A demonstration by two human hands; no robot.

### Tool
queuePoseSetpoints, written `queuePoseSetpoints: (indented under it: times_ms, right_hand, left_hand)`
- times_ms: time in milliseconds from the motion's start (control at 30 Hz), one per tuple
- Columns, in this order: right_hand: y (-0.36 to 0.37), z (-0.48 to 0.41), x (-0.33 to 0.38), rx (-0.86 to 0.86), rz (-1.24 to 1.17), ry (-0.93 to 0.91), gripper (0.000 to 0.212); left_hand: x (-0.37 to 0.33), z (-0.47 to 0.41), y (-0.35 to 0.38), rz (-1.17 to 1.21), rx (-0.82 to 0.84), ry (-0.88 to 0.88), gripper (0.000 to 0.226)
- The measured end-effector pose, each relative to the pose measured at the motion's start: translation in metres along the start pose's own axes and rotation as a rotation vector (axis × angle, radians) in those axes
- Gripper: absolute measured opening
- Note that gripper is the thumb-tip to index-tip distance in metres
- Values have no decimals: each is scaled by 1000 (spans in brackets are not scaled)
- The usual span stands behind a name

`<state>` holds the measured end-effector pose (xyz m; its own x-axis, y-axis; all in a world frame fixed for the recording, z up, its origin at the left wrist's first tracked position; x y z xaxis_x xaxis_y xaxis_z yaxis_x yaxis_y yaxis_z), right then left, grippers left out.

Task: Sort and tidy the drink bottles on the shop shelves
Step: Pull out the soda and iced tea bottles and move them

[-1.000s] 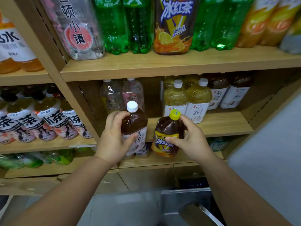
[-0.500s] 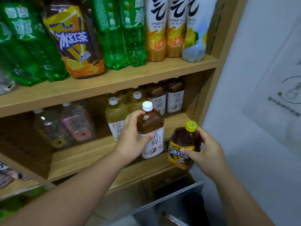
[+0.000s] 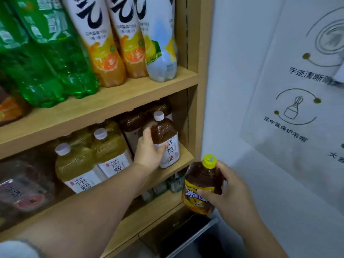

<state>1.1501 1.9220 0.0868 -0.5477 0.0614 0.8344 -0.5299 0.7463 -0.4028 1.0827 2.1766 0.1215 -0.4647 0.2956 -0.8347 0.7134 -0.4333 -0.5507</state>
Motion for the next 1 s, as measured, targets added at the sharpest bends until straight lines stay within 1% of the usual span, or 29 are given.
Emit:
queuePoseSetpoints:
  times_ms: [67,167,333,500,667,733,833,900,967,1000]
  right_hand:
    - [3,-3,-6,-10,8,15,82]
    - [6,-4,-12,-8,-5,42,90]
    - [7,3,-19,-37,-18,70,93]
    - [14,11,-23,-38,-36,102,89]
    - [28,14,-20,-23,-54,131,79]
    - [35,13,-19,0,-61,142,80]
    - [43,16,-14,26,-53,120,79]
    - [50,21,-11,45,-54,108,81]
    - [61,28,-10,85,-65,111,80]
    - [68,32,-10,116,-64,117,79]
  left_hand:
    - [-3,-8,7,-13,11,27,71]
    - [-7,-23,15,-29,27,23,69]
    - [-4,-42,26,-89,23,75,76]
    - [-1,-49,30,-94,-102,151,75]
    - [-8,-45,35,-120,-148,138,74]
    - [-11,-44,30,-177,-107,131,75]
    - [-13,-38,14,-241,24,109,82]
    - [-6,-20,0,-260,74,105,86]
    - [12,12,-17,-254,73,111,82]
    - [24,32,-25,-234,76,122,74]
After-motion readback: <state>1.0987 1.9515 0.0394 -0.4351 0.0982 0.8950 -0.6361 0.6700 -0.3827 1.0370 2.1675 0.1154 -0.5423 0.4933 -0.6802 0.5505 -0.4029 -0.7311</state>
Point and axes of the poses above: each hand's wrist, its own z-axis away from the middle knuckle, its own y-axis out of the palm, x = y × z, the point moved 3 cm from there along -z, towards the middle knuckle, and after that the axes turned 15 degrees about -y, right-handed, at the moved point
